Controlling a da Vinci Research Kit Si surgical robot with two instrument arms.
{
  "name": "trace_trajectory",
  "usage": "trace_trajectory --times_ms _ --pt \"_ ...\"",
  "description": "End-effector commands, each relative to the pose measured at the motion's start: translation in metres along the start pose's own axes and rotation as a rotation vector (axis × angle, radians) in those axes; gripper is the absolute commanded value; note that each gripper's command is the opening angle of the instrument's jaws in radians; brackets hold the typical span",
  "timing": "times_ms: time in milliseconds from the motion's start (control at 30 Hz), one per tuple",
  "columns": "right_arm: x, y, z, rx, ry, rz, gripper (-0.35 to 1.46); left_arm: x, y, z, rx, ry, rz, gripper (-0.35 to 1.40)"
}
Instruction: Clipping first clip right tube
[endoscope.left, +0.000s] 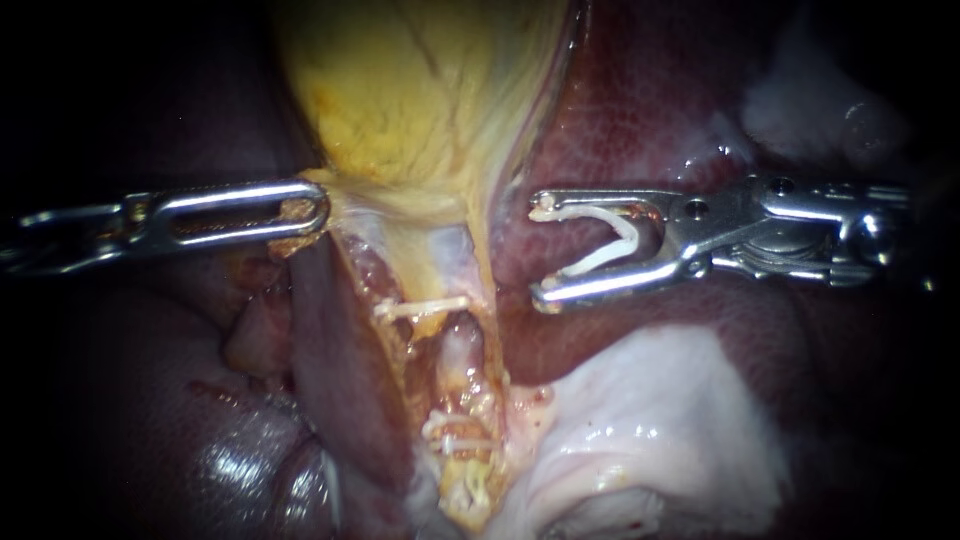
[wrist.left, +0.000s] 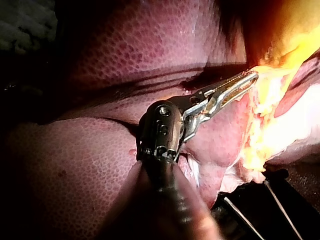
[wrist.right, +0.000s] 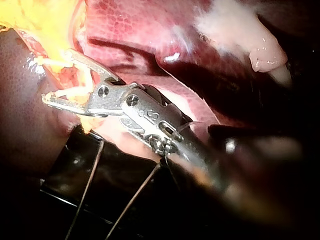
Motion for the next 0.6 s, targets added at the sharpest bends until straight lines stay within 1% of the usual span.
trace_trajectory --times_ms 33,167,267,367,433,533,600 --pt "0.0 0.0 0.0 0.0 0.0 0.0 0.6 0.0 0.0 0.0 0.0 0.0 0.0 -0.35" --pt "0.0 0.0 0.0 0.0 0.0 0.0 0.6 -0.0001 0.0 -0.0001 0.001 0.0 0.0 -0.35" --pt "0.0 0.0 0.0 -0.001 0.0 0.0 0.6 -0.0007 -0.0002 -0.0006 0.003 0.003 -0.004 -0.35" --pt "0.0 0.0 0.0 -0.001 0.0 0.0 0.6 -0.0019 -0.0004 -0.0015 0.011 0.009 -0.01 -0.35" --pt "-0.0001 0.0 0.0001 -0.001 0.0 -0.001 0.6 -0.0028 -0.0006 -0.0024 0.007 0.009 -0.016 -0.35" --pt "-0.0003 0.0001 0.0001 -0.001 0.0 -0.002 0.6 -0.004 -0.0008 -0.0035 0.001 0.0 -0.023 -0.35" --pt "-0.0004 0.0001 0.0002 -0.001 0.0 -0.003 0.6 -0.0044 -0.0007 -0.004 0.0 -0.007 -0.02 -0.35"
